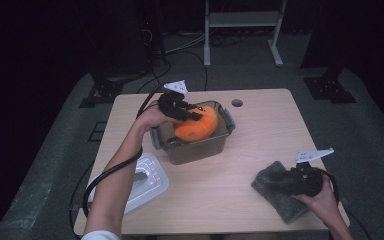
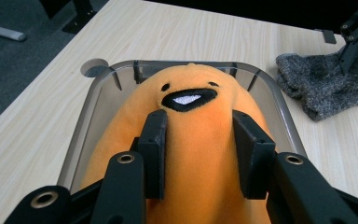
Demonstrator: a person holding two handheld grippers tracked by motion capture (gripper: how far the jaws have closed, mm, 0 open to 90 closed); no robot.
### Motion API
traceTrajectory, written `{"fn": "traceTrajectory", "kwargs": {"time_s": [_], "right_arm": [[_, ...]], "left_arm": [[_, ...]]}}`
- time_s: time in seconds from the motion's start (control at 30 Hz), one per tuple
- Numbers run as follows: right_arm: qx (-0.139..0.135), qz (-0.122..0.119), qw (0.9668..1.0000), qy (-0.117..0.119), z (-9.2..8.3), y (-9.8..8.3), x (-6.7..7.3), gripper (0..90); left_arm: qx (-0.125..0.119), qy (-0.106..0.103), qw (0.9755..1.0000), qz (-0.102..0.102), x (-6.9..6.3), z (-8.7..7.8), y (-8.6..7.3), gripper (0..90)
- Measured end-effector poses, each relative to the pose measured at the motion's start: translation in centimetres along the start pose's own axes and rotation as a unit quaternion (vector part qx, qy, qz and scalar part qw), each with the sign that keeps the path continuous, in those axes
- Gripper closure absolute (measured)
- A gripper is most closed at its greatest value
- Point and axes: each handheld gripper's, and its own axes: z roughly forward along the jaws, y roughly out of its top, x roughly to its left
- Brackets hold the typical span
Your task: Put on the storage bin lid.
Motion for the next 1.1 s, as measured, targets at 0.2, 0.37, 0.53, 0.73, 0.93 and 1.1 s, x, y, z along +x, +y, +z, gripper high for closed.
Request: {"fn": "traceTrajectory", "kwargs": {"time_s": [0.2,0.37,0.53,0.73,0.93,1.1], "right_arm": [[0.000,-0.002,1.0000,0.000,0.0,0.0,0.0,38.8],[-0.001,-0.001,1.0000,0.001,-0.1,-0.1,0.0,38.8],[-0.001,-0.001,1.0000,0.000,-0.1,-0.1,0.0,38.8],[-0.003,0.000,1.0000,0.000,-0.2,-0.1,0.1,38.8],[-0.003,0.000,1.0000,0.000,-0.2,-0.1,0.1,38.8],[-0.002,-0.002,1.0000,-0.001,-0.2,-0.1,0.1,38.8]], "left_arm": [[0.003,-0.002,1.0000,-0.003,0.1,0.7,-0.1,60.5],[0.011,-0.004,0.9999,-0.003,0.1,1.4,0.0,60.4],[0.015,-0.007,0.9999,-0.003,-0.1,1.9,0.0,60.2],[0.036,-0.011,0.9992,0.007,-0.2,2.4,0.0,60.1],[0.054,-0.012,0.9984,0.014,-0.4,2.8,0.0,59.8],[0.063,-0.015,0.9978,0.013,-0.5,2.9,0.0,58.8]]}}
